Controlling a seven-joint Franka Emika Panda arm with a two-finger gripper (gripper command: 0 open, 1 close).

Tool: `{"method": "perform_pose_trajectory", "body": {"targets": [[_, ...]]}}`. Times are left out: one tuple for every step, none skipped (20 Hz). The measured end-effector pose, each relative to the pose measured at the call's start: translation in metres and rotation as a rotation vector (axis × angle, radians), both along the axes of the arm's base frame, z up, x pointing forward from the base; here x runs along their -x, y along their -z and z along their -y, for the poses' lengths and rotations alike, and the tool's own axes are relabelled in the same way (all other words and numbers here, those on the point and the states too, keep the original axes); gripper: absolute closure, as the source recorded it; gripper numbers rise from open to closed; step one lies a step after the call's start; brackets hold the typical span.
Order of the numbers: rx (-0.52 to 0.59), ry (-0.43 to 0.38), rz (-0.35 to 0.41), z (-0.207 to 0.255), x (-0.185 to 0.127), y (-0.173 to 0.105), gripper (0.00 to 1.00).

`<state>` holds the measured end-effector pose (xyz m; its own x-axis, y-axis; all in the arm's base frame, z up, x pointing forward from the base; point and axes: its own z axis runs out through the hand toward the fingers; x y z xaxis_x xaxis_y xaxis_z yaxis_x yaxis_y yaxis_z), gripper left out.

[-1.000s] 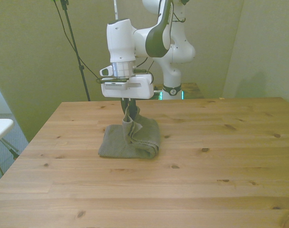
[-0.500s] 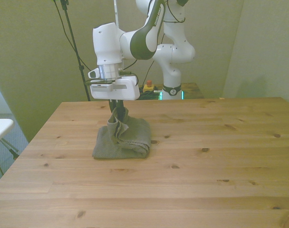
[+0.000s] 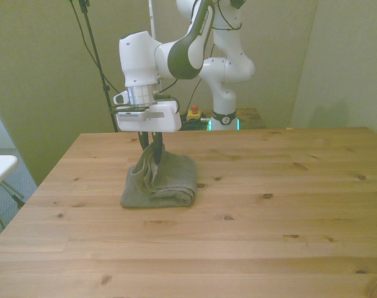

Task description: Fold the towel

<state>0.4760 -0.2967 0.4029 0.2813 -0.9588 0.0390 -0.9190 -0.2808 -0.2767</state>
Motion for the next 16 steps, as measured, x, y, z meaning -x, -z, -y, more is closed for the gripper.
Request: {"method": "perform_pose_trajectory", "body": {"targets": [[-0.001, -0.003, 0.003, -0.001, 0.001, -0.004, 0.00], [-0.001, -0.011, 0.003, -0.002, 0.003, -0.011, 0.00], [0.007, -0.022, 0.003, -0.004, 0.006, -0.021, 0.00], [0.018, -0.034, 0.006, -0.006, 0.009, -0.033, 0.00], [0.027, -0.047, 0.009, -0.010, 0.013, -0.046, 0.00], [0.035, -0.059, 0.012, -0.016, 0.018, -0.061, 0.00], [0.044, -0.069, 0.013, -0.023, 0.023, -0.074, 0.00], [0.053, -0.077, 0.011, -0.031, 0.027, -0.086, 0.00], [0.061, -0.086, 0.010, -0.041, 0.031, -0.096, 0.00], [0.072, -0.094, 0.007, -0.052, 0.034, -0.104, 0.00], [0.083, -0.102, 0.004, -0.065, 0.036, -0.109, 0.00], [0.093, -0.110, 0.002, -0.077, 0.037, -0.112, 0.00], [0.100, -0.122, 0.001, -0.091, 0.038, -0.113, 0.00], [0.106, -0.132, -0.002, -0.103, 0.038, -0.114, 0.00], [0.108, -0.140, -0.004, -0.116, 0.039, -0.114, 0.00], [0.107, -0.145, -0.007, -0.128, 0.039, -0.114, 0.00]]}}
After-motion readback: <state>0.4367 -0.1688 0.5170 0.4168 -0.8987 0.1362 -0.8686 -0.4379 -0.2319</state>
